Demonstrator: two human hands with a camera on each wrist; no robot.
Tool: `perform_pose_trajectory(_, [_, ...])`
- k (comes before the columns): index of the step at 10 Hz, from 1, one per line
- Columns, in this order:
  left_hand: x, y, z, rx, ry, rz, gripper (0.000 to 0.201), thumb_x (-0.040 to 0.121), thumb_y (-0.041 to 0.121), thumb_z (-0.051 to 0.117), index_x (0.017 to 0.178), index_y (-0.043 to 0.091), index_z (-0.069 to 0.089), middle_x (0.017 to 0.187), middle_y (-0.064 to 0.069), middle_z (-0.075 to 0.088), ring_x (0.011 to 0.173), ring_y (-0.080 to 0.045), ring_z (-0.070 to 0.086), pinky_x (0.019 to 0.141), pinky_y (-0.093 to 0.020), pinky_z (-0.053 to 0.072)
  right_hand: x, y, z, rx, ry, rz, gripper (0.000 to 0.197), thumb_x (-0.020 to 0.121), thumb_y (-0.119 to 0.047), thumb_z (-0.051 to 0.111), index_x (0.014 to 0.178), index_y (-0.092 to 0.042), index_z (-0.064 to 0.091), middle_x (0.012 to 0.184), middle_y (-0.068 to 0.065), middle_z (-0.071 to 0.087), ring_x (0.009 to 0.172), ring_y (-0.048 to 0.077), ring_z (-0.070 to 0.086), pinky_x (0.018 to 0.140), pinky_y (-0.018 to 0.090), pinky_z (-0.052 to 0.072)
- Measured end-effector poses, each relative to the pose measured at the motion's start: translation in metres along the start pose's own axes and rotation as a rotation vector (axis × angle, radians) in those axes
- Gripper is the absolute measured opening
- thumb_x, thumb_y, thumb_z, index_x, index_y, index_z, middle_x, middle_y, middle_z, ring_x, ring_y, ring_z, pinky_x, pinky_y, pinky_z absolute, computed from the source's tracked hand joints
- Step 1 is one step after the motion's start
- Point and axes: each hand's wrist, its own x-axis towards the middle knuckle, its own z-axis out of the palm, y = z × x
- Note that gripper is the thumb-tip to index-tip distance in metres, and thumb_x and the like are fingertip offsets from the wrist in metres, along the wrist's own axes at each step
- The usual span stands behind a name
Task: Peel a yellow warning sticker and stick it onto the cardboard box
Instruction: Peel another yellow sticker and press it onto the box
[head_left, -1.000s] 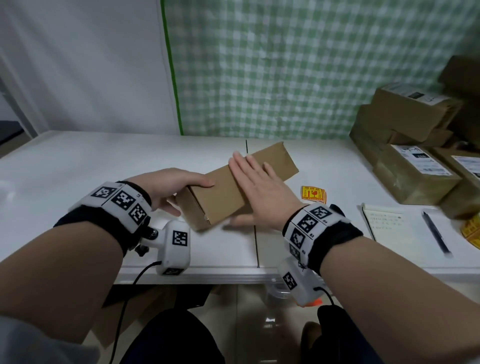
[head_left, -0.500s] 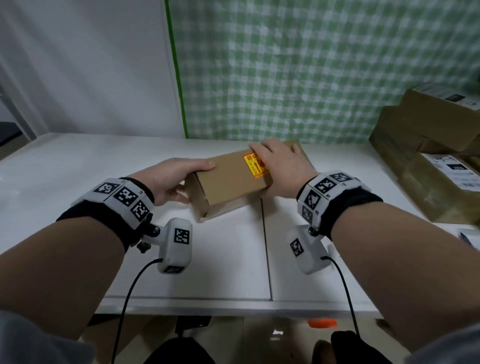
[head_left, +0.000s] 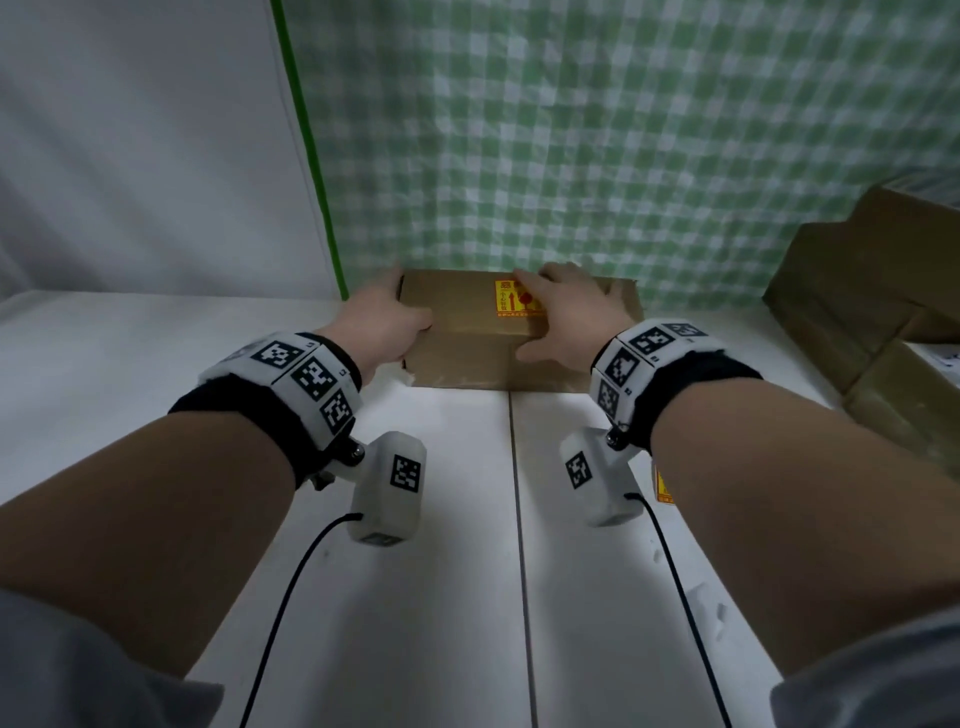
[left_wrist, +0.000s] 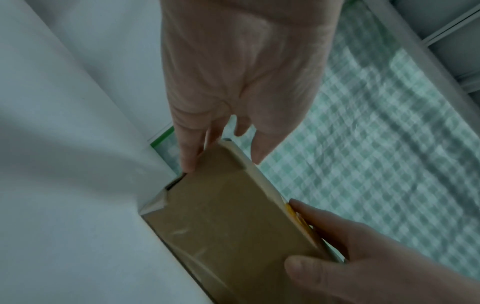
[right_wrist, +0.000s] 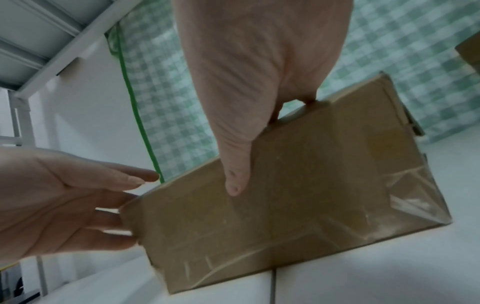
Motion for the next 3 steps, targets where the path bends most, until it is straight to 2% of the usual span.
perform_pose_trajectory(1, [0.005, -0.006, 0.003, 0.039, -0.019, -0.026, 0.06, 0.088, 0.016, 0.056, 0.143, 0.016, 0.034, 0.129, -0.007, 0.05, 0.094, -0.017, 0.053, 0.075, -0.025, 0.047, 0.001, 0.0, 0.01, 0.021, 0.016, -0.029, 0.066, 0.091, -0.03, 0.051, 0.149, -0.03, 0.019, 0.159, 0.002, 0.017, 0.146, 0.027, 0.013, 0.114, 0.061, 0.005])
perform_pose_trajectory(2, [0.005, -0.009, 0.003, 0.098, -0.065, -0.045, 0.066, 0.088, 0.02, 0.057, 0.146, 0.019, 0.028, 0.139, -0.006, 0.044, 0.102, -0.016, 0.048, 0.078, -0.025, 0.044, -0.002, 0.001, 0.014, 0.018, -0.012, -0.022, 0.061, 0.094, -0.029, 0.043, 0.149, -0.028, 0.017, 0.16, 0.001, 0.013, 0.147, 0.028, 0.01, 0.116, 0.058, 0.006])
perform_pose_trajectory(3, [-0.003, -0.002, 0.0, 0.16, -0.103, -0.055, 0.07, 0.088, 0.024, 0.056, 0.148, 0.02, 0.021, 0.13, -0.004, 0.047, 0.097, -0.016, 0.049, 0.066, -0.023, 0.043, -0.01, -0.002, 0.007, 0.029, 0.001, -0.01, 0.06, 0.093, -0.031, 0.044, 0.148, -0.024, 0.022, 0.16, 0.005, 0.013, 0.147, 0.029, 0.011, 0.116, 0.056, 0.01])
